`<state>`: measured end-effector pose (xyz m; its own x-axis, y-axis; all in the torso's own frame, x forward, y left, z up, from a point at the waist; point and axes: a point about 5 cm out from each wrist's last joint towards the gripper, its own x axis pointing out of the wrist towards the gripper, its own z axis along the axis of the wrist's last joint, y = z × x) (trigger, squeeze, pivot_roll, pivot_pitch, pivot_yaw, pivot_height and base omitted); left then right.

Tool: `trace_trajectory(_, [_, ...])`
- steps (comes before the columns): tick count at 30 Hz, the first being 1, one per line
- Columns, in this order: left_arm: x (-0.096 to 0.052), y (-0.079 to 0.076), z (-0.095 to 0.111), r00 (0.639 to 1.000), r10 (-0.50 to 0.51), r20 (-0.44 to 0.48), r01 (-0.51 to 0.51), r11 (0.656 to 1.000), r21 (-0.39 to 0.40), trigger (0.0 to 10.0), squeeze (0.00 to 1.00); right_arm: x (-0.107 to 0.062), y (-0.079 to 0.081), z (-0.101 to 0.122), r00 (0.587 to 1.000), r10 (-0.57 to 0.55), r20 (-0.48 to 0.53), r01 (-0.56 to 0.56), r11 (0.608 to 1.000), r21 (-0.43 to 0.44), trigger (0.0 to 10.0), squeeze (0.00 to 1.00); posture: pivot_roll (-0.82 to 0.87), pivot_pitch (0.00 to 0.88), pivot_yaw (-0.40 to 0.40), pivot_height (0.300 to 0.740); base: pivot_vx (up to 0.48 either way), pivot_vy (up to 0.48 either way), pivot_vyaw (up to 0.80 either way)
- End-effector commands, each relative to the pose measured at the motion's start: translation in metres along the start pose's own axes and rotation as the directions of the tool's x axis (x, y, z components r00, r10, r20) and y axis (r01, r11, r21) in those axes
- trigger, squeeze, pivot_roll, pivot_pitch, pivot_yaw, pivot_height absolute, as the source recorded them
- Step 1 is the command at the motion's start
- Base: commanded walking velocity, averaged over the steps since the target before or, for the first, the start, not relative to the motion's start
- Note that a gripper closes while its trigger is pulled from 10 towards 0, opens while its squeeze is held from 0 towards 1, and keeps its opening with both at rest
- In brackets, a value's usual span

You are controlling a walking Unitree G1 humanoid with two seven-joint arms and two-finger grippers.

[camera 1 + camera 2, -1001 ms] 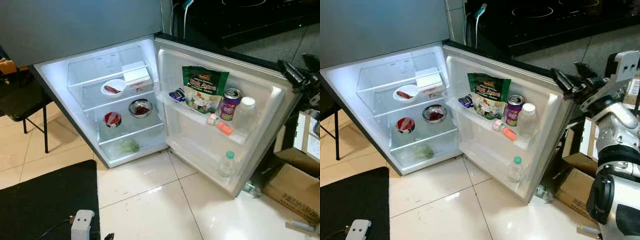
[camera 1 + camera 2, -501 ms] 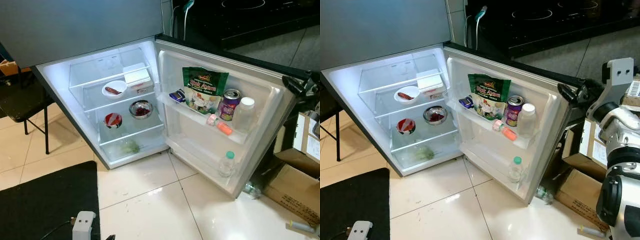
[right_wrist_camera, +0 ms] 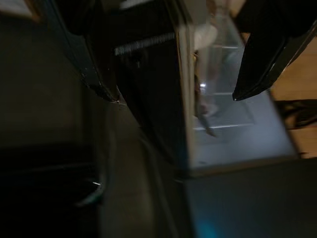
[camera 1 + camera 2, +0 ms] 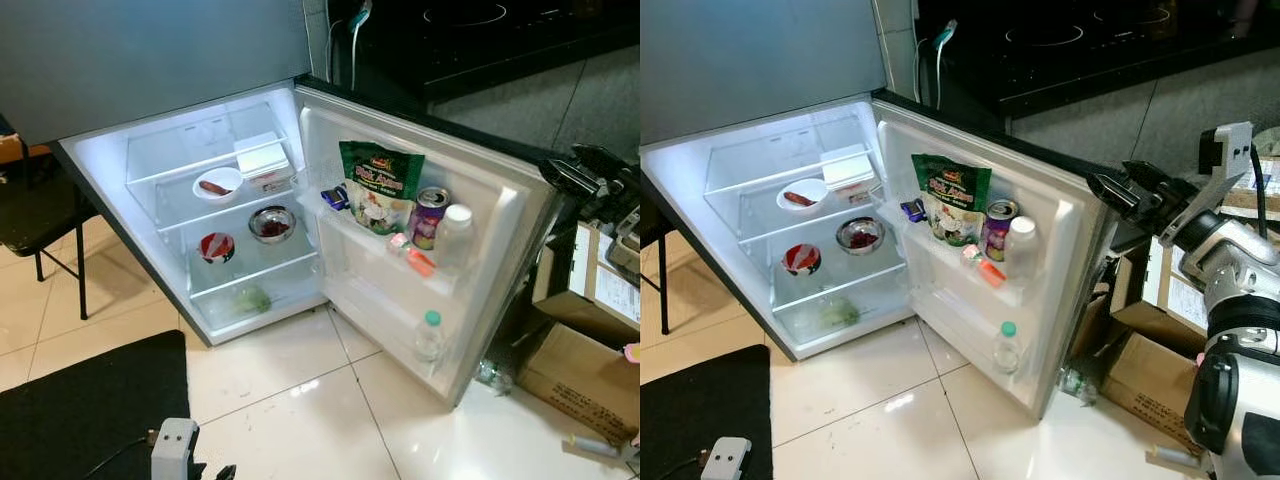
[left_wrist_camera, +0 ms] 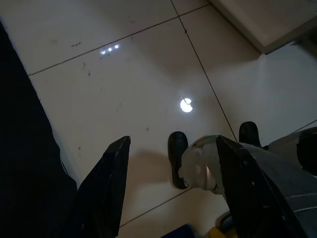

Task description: Restocking fridge

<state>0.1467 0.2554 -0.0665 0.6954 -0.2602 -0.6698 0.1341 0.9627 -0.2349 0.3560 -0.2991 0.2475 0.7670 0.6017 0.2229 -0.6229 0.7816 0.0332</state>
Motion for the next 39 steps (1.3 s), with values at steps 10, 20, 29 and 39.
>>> trace_trajectory(10, [0.002, -0.006, -0.008, 0.999, -0.007, -0.041, 0.007, 1.0, -0.01, 10.0, 0.0, -0.004, 0.03, -0.018, 0.93, 0.366, -0.021, -0.363, 0.927, 0.098, 10.0, 0.0, 0.03, 0.018, 0.078, 0.74, 0.0, 0.0, 0.0])
trace_trajectory(20, [0.007, -0.011, -0.006, 0.999, -0.014, -0.044, 0.014, 1.0, -0.011, 10.0, 0.0, -0.008, 0.002, -0.007, 0.992, -0.016, 0.125, 0.008, 0.997, 0.071, 10.0, 0.0, 0.03, 0.0, 0.077, 0.74, 0.0, 0.0, 0.0])
trace_trajectory(29, [0.009, -0.016, -0.013, 0.997, -0.017, -0.071, 0.016, 1.0, -0.022, 10.0, 0.0, -0.044, -0.034, -0.019, 0.819, -0.573, 0.001, 0.572, 0.817, 0.074, 0.0, 0.0, 0.02, 0.0, 0.076, 0.74, 0.0, 0.0, 0.0])
trace_trajectory(39, [0.009, -0.018, -0.017, 0.996, -0.011, -0.093, 0.009, 1.0, -0.026, 10.0, 0.0, -0.051, -0.023, -0.07, 0.766, -0.599, -0.233, 0.59, 0.8, -0.115, 10.0, 0.0, 0.02, 0.0, 0.07, 0.74, 0.0, 0.0, 0.0])
